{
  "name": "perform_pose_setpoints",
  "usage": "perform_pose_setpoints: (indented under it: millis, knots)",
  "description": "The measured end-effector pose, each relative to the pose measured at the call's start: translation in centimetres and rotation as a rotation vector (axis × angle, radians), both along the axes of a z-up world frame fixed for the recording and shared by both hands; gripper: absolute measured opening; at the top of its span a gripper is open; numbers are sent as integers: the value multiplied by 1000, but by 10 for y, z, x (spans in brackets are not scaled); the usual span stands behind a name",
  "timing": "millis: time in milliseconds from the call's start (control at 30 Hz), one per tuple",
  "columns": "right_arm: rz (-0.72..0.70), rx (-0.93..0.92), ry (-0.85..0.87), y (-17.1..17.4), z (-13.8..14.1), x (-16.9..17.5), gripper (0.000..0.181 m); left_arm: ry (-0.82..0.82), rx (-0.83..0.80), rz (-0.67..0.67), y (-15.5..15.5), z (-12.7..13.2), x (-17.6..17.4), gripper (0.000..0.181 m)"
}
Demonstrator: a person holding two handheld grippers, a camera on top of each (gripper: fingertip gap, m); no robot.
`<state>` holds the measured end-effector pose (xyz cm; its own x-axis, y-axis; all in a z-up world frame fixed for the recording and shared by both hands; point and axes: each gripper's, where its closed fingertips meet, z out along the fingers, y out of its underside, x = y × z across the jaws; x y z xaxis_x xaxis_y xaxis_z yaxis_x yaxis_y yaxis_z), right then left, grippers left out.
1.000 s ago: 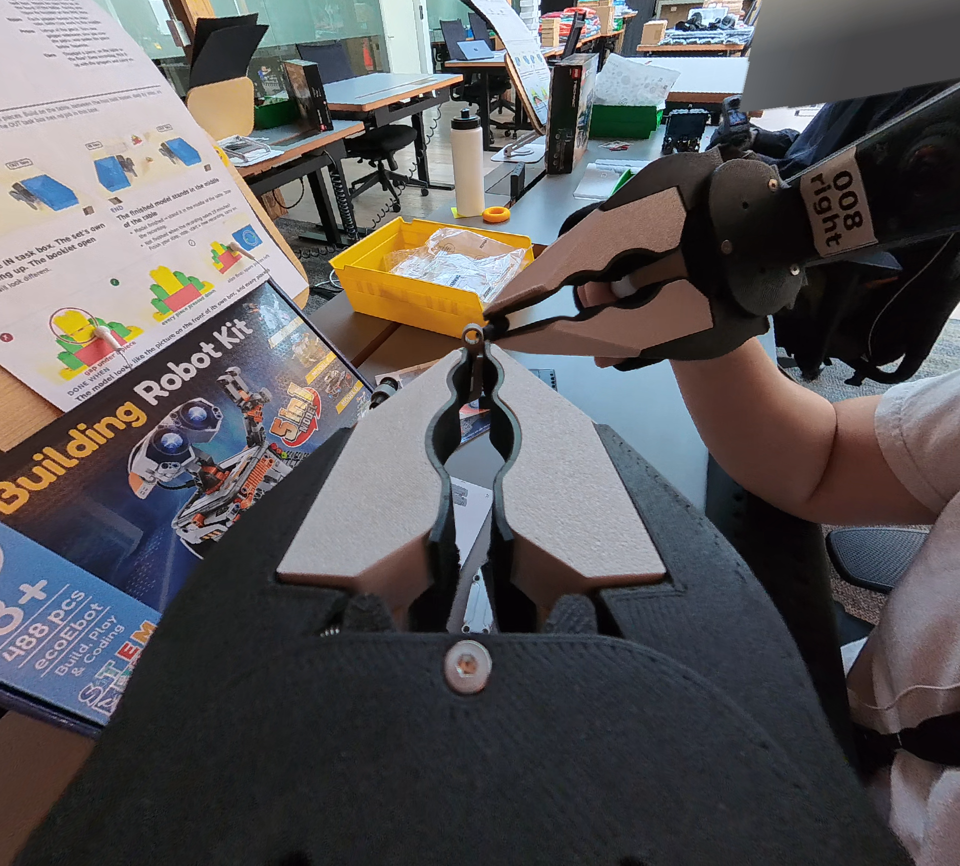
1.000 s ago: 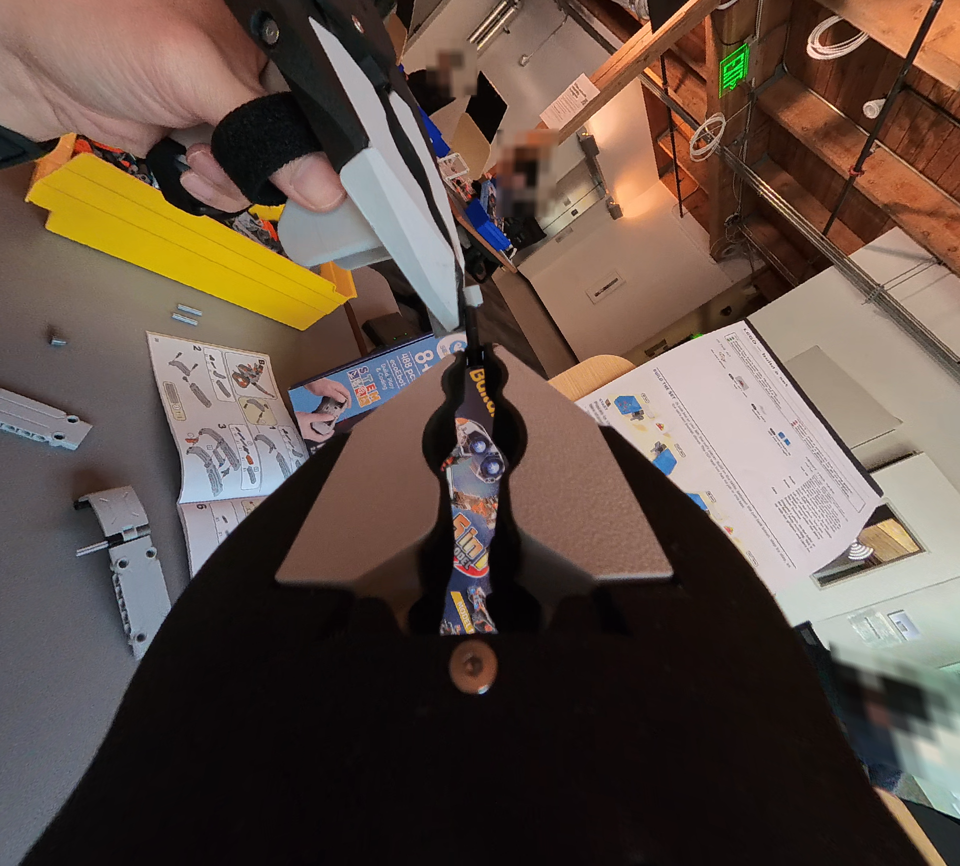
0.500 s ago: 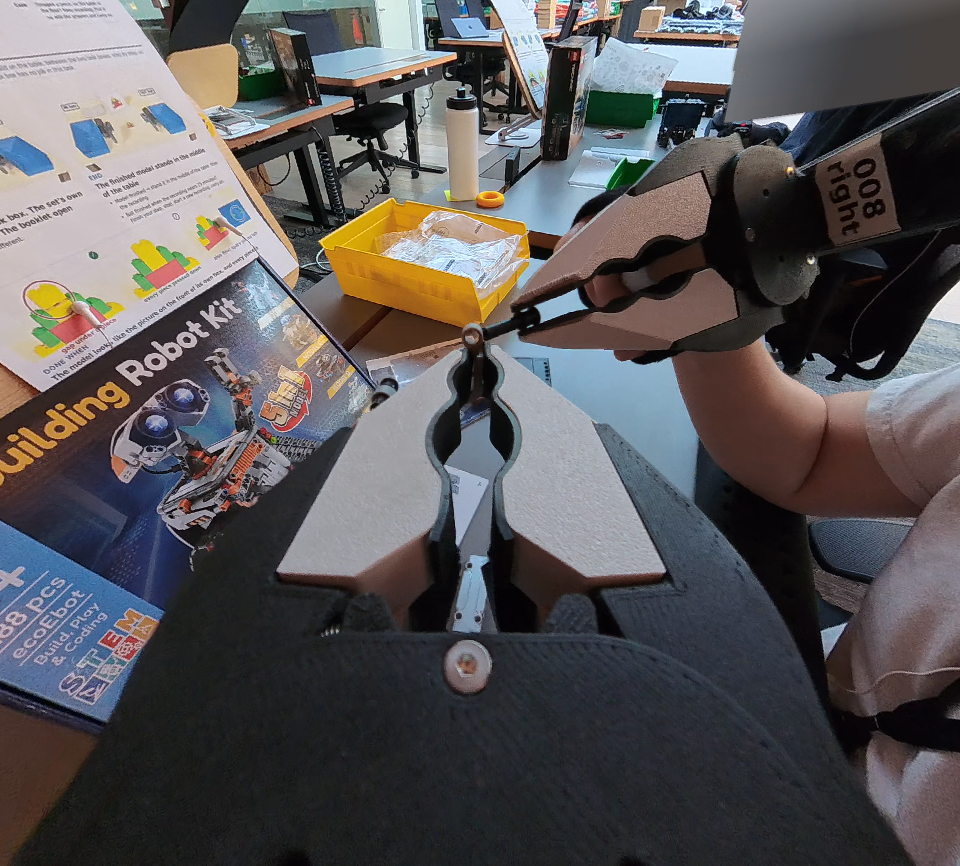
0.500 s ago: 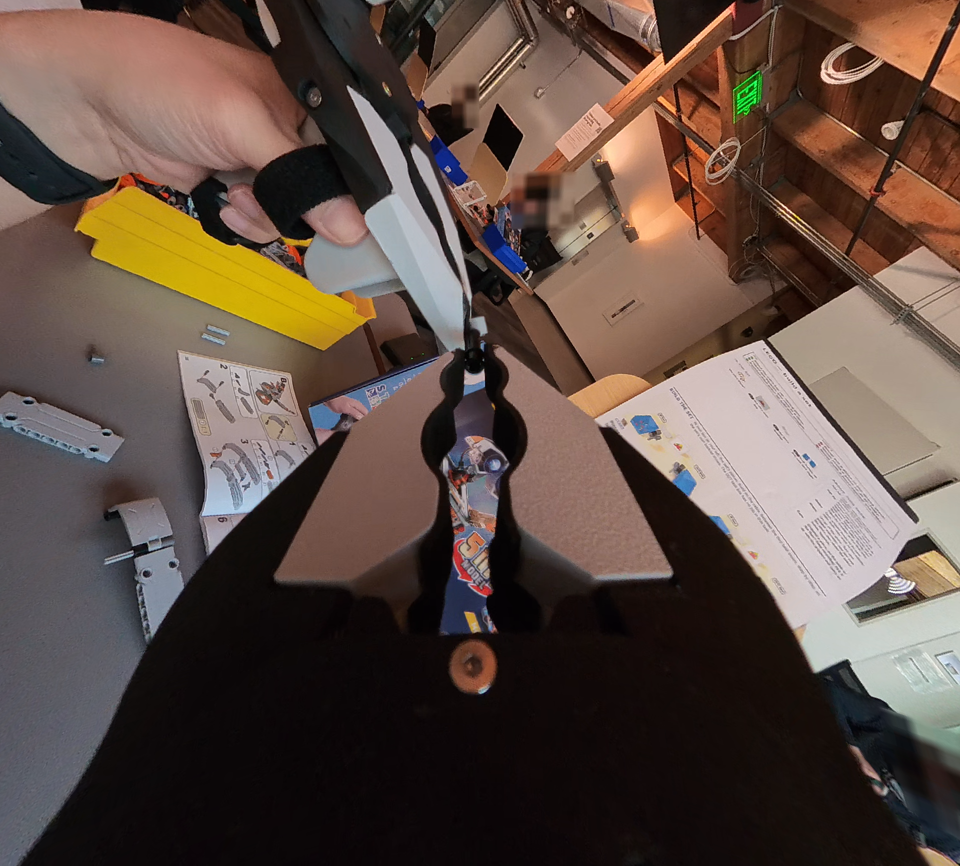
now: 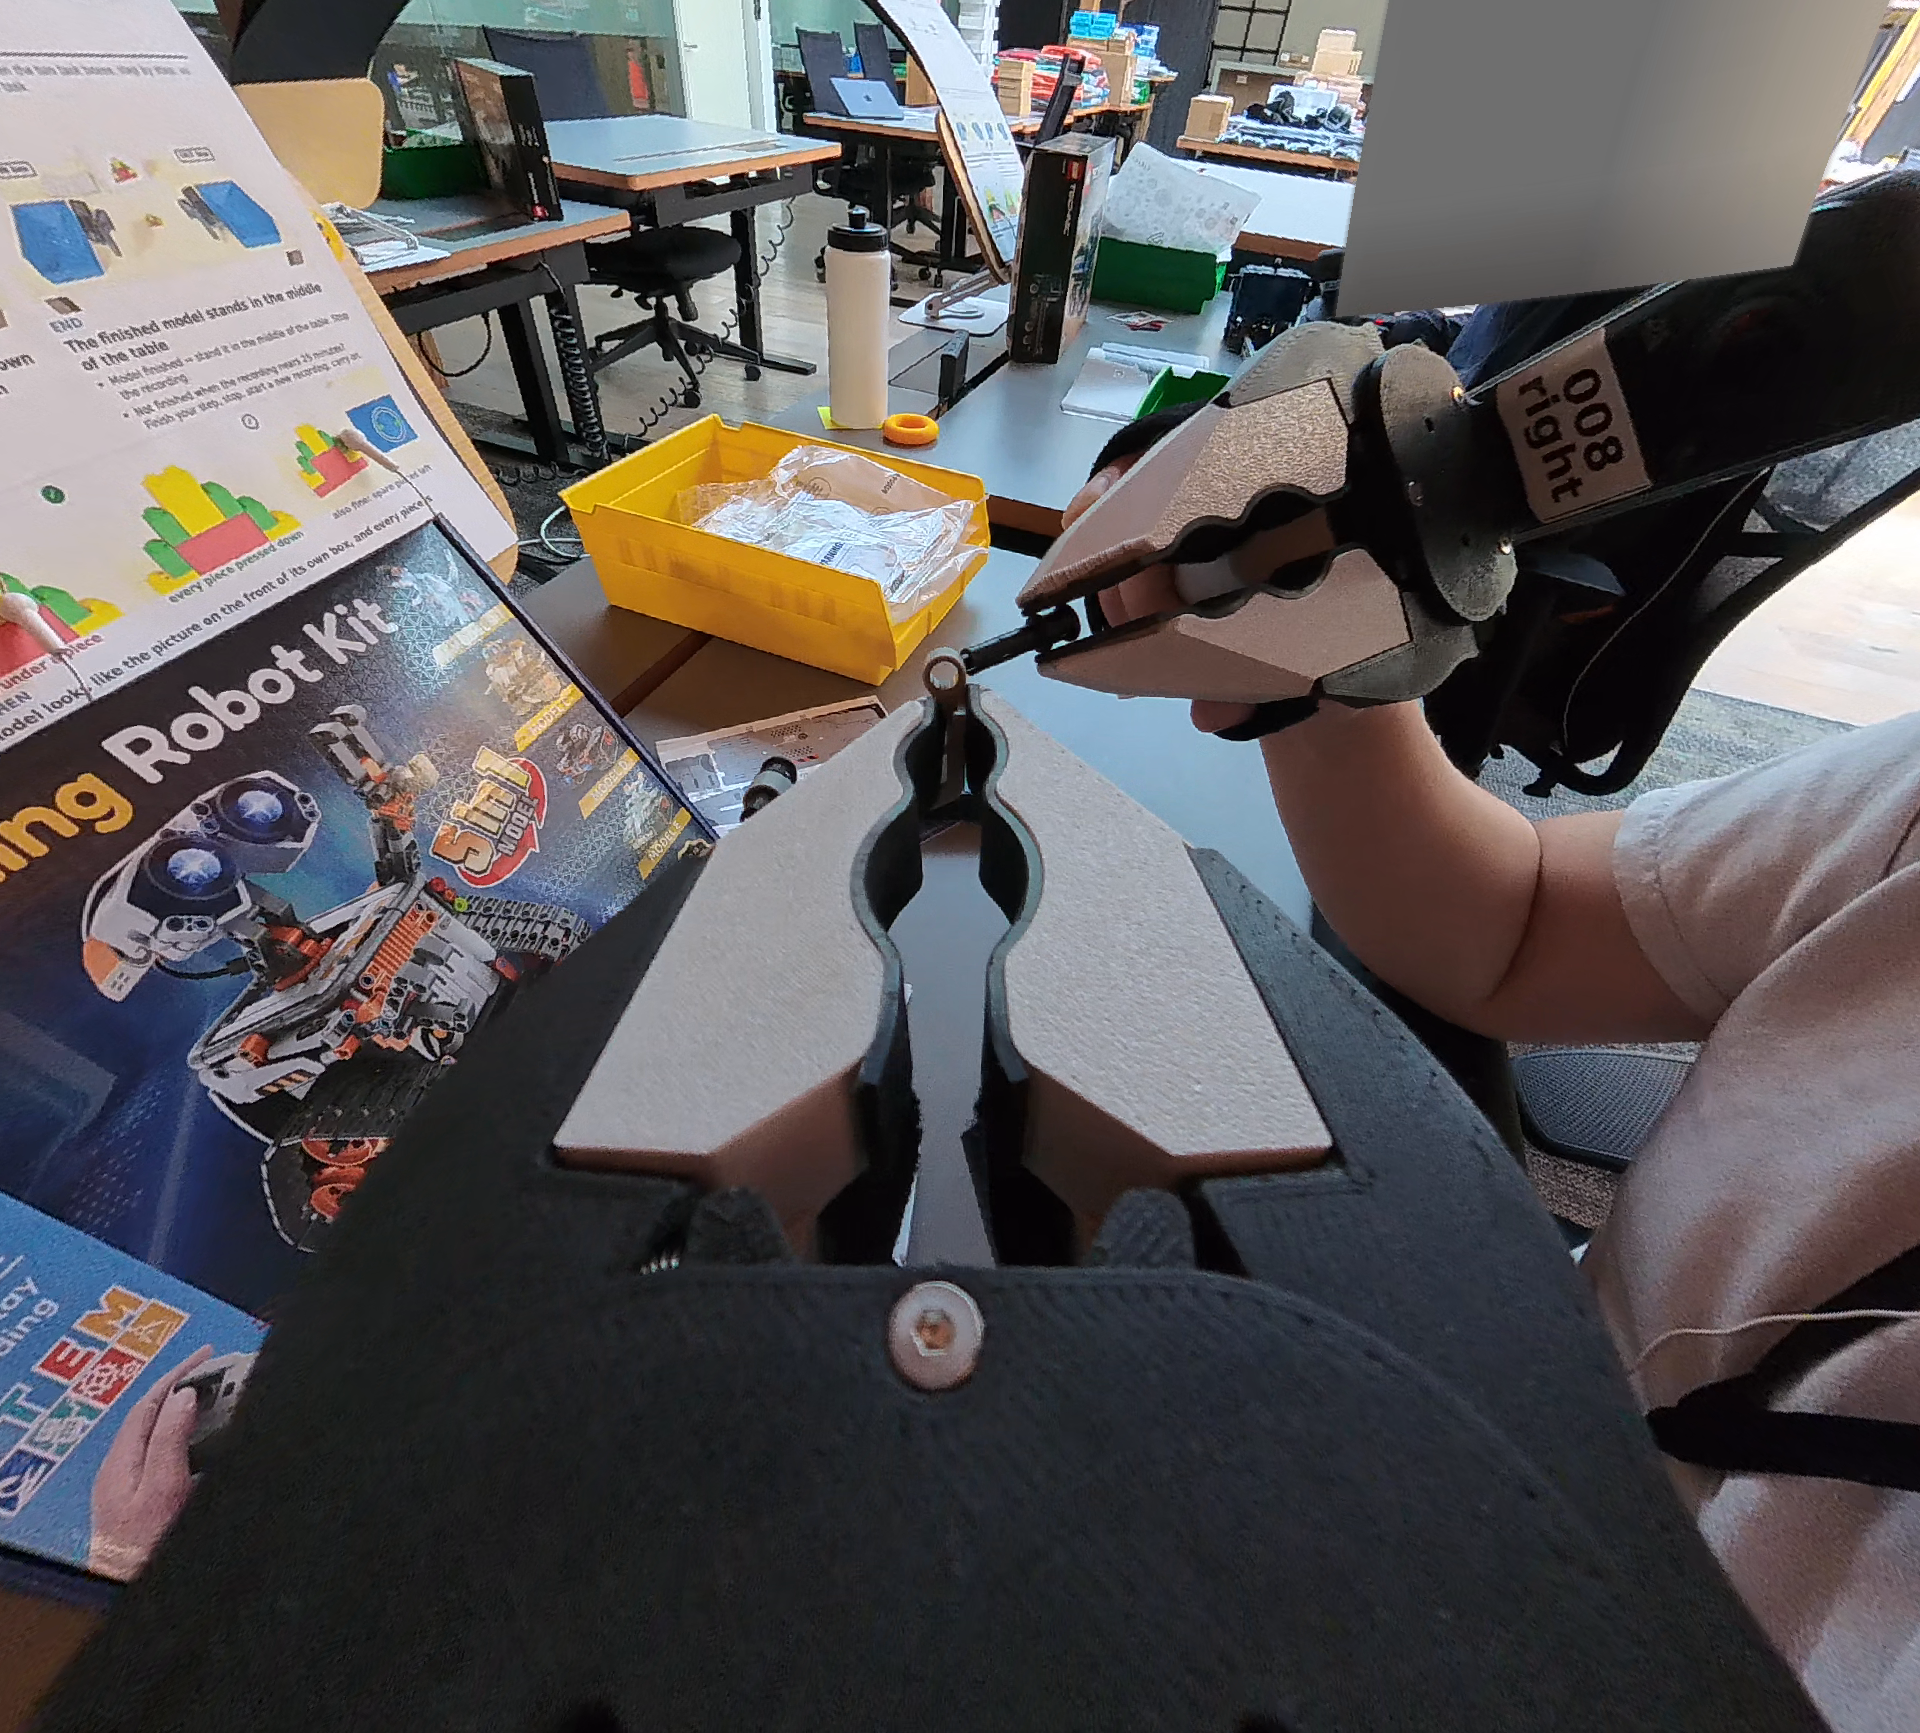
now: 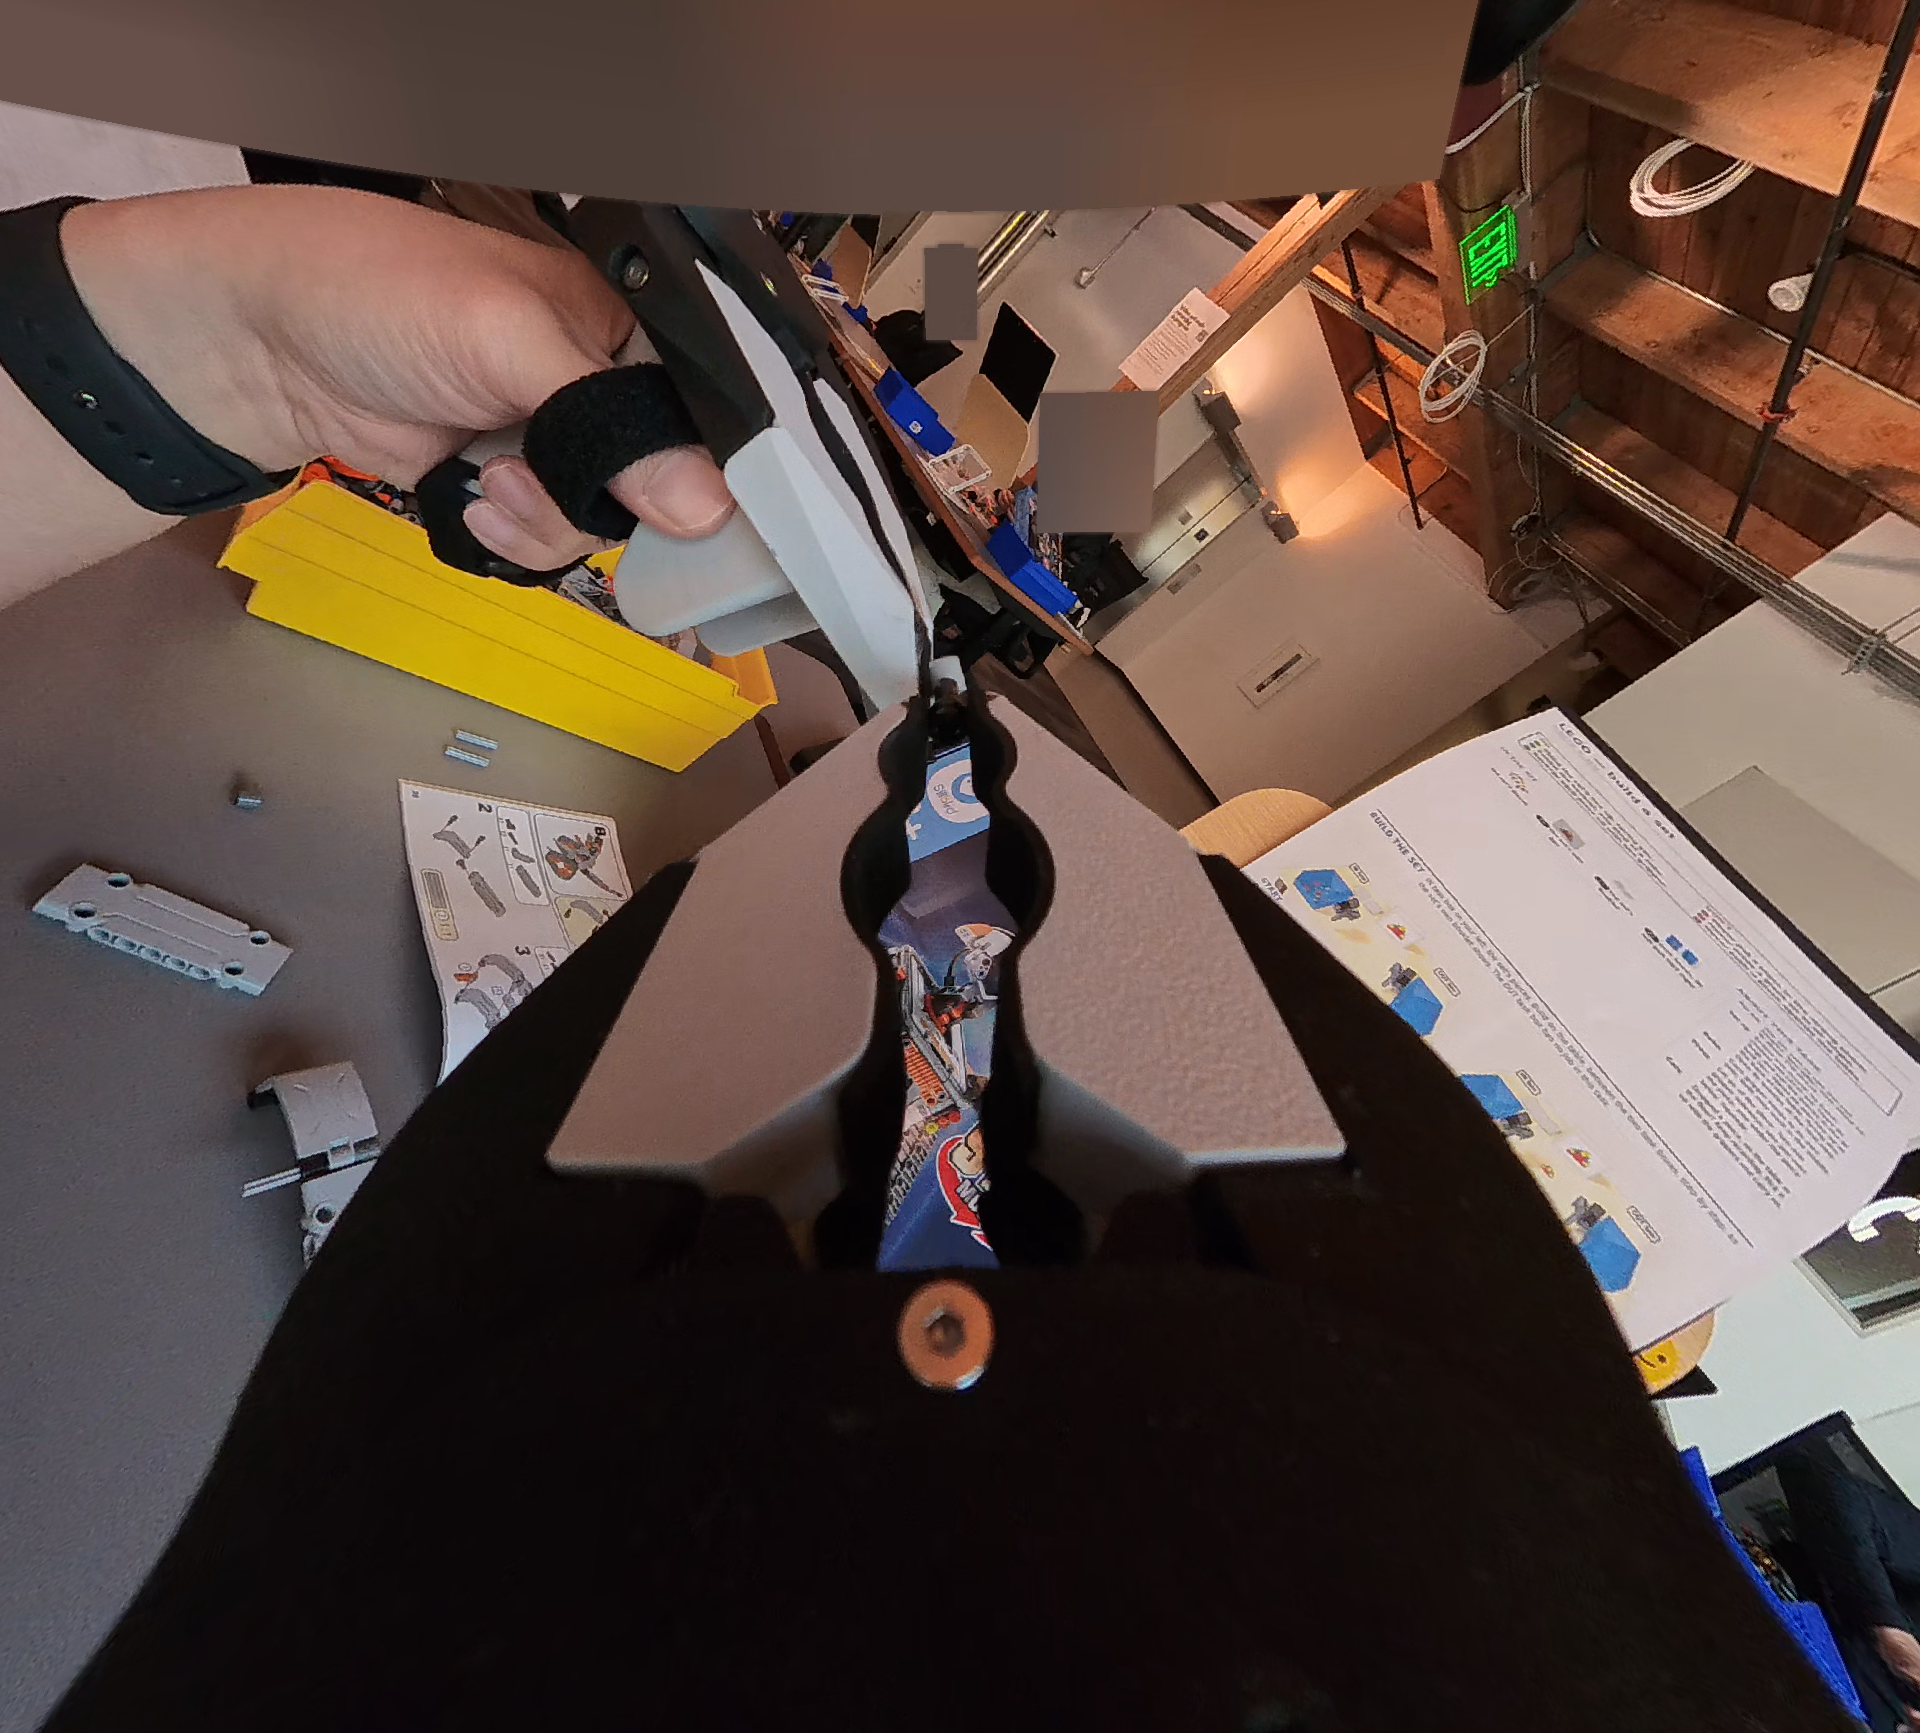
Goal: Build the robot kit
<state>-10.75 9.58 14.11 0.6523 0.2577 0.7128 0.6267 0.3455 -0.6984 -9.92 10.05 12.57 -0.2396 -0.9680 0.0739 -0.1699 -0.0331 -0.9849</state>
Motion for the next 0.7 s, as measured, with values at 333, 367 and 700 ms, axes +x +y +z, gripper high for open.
perform_pose_setpoints:
  millis: [333,367,700]
  knots:
    - [16,9,20,0,2,0,6,-9,-13,-26,-4,2,-1,1]
    - [24,9,23,-1,2,-1,6,-9,-14,-29,-5,2,-1,1]
    - [32,22,14,-2,3,-2,6,-10,-18,-40,-6,2,-1,1]
